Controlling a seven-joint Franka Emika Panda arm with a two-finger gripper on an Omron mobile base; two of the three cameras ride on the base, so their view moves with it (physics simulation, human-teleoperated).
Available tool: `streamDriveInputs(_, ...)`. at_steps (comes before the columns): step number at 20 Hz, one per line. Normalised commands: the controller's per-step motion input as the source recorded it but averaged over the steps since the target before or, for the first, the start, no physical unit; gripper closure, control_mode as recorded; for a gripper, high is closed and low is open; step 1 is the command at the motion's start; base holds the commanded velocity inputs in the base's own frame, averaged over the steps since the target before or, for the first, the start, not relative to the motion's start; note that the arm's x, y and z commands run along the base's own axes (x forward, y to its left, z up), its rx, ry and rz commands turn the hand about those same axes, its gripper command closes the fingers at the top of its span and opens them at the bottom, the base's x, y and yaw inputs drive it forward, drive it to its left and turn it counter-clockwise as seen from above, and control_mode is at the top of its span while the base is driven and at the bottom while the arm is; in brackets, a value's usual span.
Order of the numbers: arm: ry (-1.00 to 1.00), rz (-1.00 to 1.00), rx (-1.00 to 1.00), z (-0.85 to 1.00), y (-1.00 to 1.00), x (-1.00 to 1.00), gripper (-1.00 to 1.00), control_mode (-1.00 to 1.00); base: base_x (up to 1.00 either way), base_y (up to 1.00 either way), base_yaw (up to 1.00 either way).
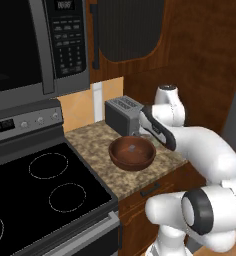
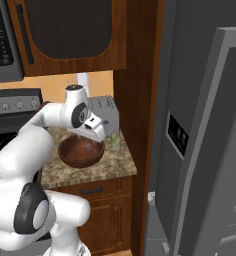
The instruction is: Grab a lemon wedge from the fridge and one ice cube from the ice bowl, and put them in the glass of lemonade.
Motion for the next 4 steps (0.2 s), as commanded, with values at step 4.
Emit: streamDriveInputs(4,0.02,0.14,0.0,0.14,0.02,-0.56,-1.0,-1.0,0.0,0.0,0.0)
